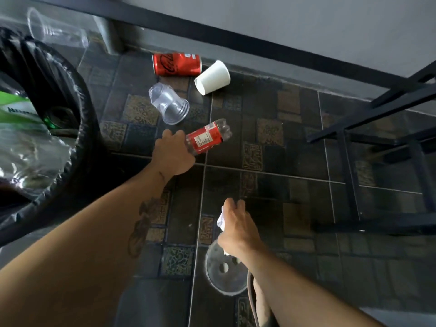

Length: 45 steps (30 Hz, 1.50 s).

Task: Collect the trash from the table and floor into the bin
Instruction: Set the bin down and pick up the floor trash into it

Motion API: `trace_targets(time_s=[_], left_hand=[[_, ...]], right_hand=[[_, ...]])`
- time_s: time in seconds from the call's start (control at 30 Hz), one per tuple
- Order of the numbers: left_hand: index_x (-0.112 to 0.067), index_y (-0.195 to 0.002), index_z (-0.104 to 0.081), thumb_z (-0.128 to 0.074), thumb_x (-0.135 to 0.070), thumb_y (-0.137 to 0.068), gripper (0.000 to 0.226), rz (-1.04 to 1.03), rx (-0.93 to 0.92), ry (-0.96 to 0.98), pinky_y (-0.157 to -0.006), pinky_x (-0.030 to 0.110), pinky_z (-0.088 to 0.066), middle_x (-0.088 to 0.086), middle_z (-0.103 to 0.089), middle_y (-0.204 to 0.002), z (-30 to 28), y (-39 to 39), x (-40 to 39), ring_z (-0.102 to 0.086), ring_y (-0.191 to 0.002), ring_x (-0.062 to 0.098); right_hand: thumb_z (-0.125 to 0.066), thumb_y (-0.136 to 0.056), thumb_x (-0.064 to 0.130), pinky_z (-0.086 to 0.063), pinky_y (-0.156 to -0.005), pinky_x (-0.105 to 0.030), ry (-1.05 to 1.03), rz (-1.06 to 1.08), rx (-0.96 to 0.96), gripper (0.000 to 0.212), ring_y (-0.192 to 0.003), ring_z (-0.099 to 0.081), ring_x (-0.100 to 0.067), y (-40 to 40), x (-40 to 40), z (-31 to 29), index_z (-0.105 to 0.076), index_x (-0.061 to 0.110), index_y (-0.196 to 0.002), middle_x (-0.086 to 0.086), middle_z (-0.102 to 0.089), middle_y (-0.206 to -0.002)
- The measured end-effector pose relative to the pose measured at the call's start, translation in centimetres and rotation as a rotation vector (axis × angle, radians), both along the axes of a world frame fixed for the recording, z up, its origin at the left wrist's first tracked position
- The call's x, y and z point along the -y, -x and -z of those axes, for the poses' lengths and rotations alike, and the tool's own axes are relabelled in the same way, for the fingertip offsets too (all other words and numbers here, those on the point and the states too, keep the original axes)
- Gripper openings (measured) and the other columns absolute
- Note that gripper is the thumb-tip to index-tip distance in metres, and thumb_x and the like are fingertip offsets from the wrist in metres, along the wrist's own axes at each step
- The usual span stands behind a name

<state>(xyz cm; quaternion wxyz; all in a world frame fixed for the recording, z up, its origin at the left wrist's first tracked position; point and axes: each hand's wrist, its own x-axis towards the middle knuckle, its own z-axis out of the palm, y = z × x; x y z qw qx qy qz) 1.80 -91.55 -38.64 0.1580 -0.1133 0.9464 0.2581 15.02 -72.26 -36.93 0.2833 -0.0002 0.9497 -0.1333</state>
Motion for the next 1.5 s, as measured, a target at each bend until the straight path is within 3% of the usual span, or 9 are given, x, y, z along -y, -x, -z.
trace_targets(time_s=[0.17,0.33,0.5,0.63,0.77,1.03,1.17,1.37,1.5], left_hand=[[-0.007,-0.120,-0.053,-0.075,-0.014,-0.073,0.053,-0.279,-0.166,-0.124,-0.086,0.032,-0.043,0.010,-0.053,-0.120,-1.0,1.5,0.1,-0.054,-0.111,0.027],[-0.006,-0.107,-0.056,-0.070,-0.015,-0.072,0.039,-0.430,-0.298,-0.202,-0.086,0.038,-0.046,0.011,-0.058,-0.112,-1.8,3.1,0.9,-0.058,-0.104,0.031],[-0.007,-0.117,-0.059,-0.070,-0.020,-0.073,0.048,-0.270,-0.357,-0.055,-0.102,0.043,-0.038,0.013,-0.046,-0.136,-1.8,5.5,1.3,-0.047,-0.121,0.037],[-0.025,-0.141,-0.046,-0.068,-0.027,-0.076,0.069,-0.081,-0.195,0.000,-0.114,0.058,-0.032,0.003,-0.010,-0.165,-1.2,7.6,1.9,-0.008,-0.150,0.037],[-0.028,-0.149,-0.036,-0.063,-0.029,-0.078,0.076,0.063,-0.042,0.066,-0.119,0.058,-0.024,-0.002,-0.001,-0.167,0.0,9.1,1.8,0.004,-0.154,0.036],[-0.007,-0.144,-0.038,-0.065,-0.012,-0.076,0.074,-0.047,-0.171,0.022,-0.114,0.046,-0.036,0.001,-0.022,-0.161,-1.0,6.7,1.4,-0.026,-0.147,0.035],[-0.004,-0.131,-0.054,-0.066,-0.019,-0.070,0.064,-0.098,-0.335,-0.015,-0.100,0.045,-0.045,0.010,-0.046,-0.149,-3.5,4.7,1.2,-0.055,-0.123,0.041],[-0.024,-0.133,-0.058,-0.065,-0.025,-0.074,0.060,-0.280,-0.424,-0.307,-0.088,0.019,-0.041,-0.010,-0.052,-0.132,-12.1,1.4,0.7,-0.058,-0.108,0.010],[-0.027,-0.133,-0.057,-0.062,-0.039,-0.071,0.064,-0.360,-0.491,-0.501,-0.095,0.034,-0.054,-0.013,-0.052,-0.133,-18.9,-1.5,1.3,-0.060,-0.111,0.006]], right_hand=[[-0.077,-0.070,0.001,-0.055,-0.078,-0.037,0.040,-0.077,-0.077,0.065,-0.108,-0.054,-0.028,7.3,-0.6,-1.9,-0.040,0.024,-0.118,-0.006,-0.041,-0.123],[-0.065,-0.081,0.006,-0.049,-0.076,-0.038,0.112,-0.072,-0.039,0.050,-0.103,-0.054,-0.027,14.0,-1.2,-4.2,-0.039,0.030,-0.116,-0.002,-0.043,-0.116],[-0.055,-0.087,0.003,-0.047,-0.066,-0.028,0.218,-0.010,-0.035,0.046,-0.097,-0.053,-0.018,17.0,-1.5,-6.3,-0.041,0.025,-0.124,0.000,-0.046,-0.114],[-0.056,-0.089,0.002,-0.042,-0.057,-0.023,0.228,0.004,-0.022,0.044,-0.084,-0.052,-0.011,17.7,-2.0,-6.8,-0.039,0.026,-0.122,0.003,-0.047,-0.105],[-0.055,-0.090,0.004,-0.046,-0.061,-0.025,0.232,0.017,0.001,0.042,-0.088,-0.053,-0.011,17.9,-3.1,-6.5,-0.039,0.028,-0.120,0.004,-0.048,-0.105],[-0.057,-0.086,0.001,-0.053,-0.067,-0.027,0.253,0.041,-0.018,0.053,-0.092,-0.055,-0.014,18.5,-3.4,-7.3,-0.039,0.031,-0.126,0.002,-0.050,-0.112],[-0.059,-0.086,0.003,-0.056,-0.078,-0.035,0.266,-0.112,-0.084,0.051,-0.100,-0.055,-0.018,20.0,-1.9,-9.7,-0.039,0.031,-0.124,0.004,-0.048,-0.115],[-0.063,-0.088,0.010,-0.056,-0.076,-0.036,0.217,-0.292,-0.142,0.036,-0.091,-0.057,-0.015,22.4,2.0,-16.1,-0.041,0.028,-0.110,0.003,-0.053,-0.108],[-0.062,-0.089,0.012,-0.052,-0.068,-0.027,0.273,-0.339,-0.154,0.038,-0.090,-0.058,-0.011,22.3,5.2,-20.3,-0.042,0.032,-0.114,0.004,-0.055,-0.106]])
